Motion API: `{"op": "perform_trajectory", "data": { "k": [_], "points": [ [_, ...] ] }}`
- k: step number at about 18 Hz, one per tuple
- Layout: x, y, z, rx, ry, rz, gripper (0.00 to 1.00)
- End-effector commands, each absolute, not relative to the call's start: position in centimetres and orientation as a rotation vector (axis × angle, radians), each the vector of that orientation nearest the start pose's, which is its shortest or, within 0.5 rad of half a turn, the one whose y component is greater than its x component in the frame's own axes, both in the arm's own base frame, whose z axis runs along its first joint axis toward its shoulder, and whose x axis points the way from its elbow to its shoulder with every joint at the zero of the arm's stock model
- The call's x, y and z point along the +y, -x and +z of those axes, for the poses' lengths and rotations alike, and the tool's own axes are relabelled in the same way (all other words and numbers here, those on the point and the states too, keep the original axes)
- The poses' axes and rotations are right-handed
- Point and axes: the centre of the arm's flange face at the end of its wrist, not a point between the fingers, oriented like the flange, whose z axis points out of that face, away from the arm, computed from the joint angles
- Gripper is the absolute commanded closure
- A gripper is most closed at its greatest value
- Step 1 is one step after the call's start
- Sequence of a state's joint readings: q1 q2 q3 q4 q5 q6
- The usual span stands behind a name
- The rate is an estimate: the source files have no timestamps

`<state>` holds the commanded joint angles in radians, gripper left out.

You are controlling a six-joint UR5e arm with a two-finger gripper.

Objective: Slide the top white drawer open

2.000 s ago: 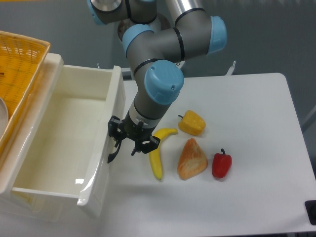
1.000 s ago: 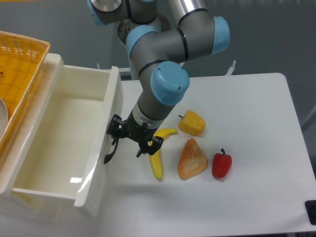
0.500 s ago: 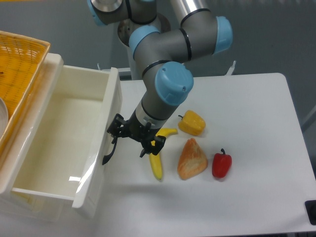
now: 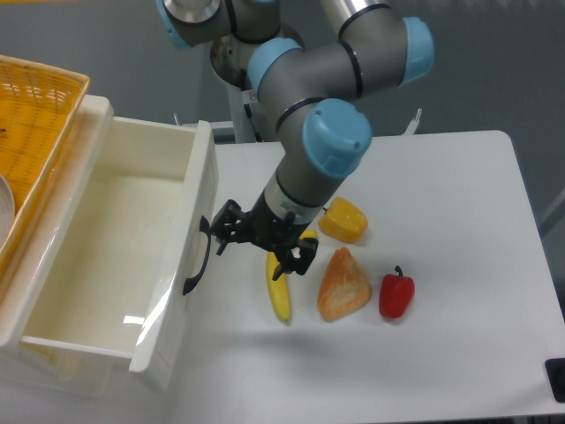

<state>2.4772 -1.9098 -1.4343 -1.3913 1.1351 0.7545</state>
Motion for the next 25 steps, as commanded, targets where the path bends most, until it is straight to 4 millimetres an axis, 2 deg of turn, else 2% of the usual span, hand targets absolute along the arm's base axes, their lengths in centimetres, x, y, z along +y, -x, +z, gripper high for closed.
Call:
{"op": "perform_trajectory", "data": {
  "k": [4, 9, 11, 14, 17, 22, 25],
  "points": [
    [50.3, 40.5, 38.6, -0.126, 2.819, -0.387, 0.00],
    [48.4, 43.9, 33.7, 0.050, 2.988, -0.305, 0.00],
    [47.3, 45.5, 32.7, 0.119, 3.074, -0.239, 0.00],
    [45.2, 48.4, 32.9, 0.195, 3.058, -0.186, 0.00],
    [43.5, 51.4, 31.6, 0.355, 3.062, -0.113, 0.00],
    [43.1, 53.3, 32.2, 0.401, 3.082, -0.037, 0.00],
    [43.0, 54.4, 31.3, 0.408, 3.127, -0.011, 0.00]
  ]
}}
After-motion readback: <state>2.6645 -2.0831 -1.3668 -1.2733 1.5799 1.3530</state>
